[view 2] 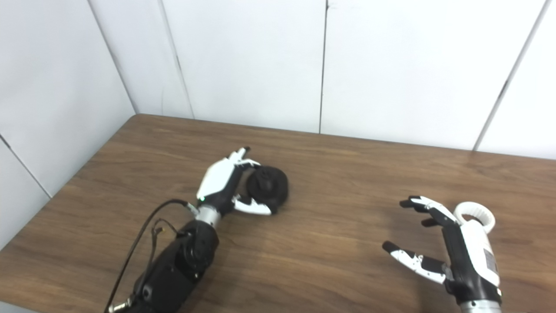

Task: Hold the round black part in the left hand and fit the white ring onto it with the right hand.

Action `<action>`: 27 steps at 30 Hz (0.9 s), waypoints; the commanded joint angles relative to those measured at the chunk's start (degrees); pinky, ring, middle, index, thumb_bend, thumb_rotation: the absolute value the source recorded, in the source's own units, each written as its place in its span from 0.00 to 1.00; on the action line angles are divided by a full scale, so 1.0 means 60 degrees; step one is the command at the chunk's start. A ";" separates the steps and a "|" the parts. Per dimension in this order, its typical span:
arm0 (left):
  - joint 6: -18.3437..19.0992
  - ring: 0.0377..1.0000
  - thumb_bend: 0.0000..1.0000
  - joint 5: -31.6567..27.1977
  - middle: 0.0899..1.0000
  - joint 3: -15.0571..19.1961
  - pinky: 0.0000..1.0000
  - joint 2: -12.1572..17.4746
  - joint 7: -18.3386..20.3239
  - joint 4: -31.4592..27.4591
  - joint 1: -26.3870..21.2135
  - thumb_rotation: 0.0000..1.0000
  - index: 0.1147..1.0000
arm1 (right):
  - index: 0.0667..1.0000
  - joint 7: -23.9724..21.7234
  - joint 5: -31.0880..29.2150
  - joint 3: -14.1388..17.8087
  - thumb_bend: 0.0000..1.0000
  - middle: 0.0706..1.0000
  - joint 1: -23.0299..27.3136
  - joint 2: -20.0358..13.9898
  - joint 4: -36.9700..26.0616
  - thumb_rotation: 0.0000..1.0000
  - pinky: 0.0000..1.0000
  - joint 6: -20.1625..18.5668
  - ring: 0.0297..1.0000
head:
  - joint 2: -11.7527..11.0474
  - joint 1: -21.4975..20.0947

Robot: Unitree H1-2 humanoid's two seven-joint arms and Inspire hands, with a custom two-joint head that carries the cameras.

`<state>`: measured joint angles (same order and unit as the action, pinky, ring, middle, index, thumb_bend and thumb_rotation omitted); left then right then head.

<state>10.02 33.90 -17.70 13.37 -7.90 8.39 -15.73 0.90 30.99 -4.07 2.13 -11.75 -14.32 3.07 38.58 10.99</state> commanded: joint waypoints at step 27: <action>-0.0950 1.00 0.97 0.0968 1.00 -0.1495 1.00 -0.0282 0.1980 -0.2168 0.1031 0.27 0.56 | 0.69 0.0012 0.0382 -0.0040 0.62 0.79 0.0259 0.0484 -0.1177 0.23 0.65 -0.0701 0.76 | 0.0440 -0.2353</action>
<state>5.53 38.53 -26.86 10.78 3.27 -3.87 -8.98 0.50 32.90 -4.21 2.36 -9.27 -19.37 -1.58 41.14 -3.05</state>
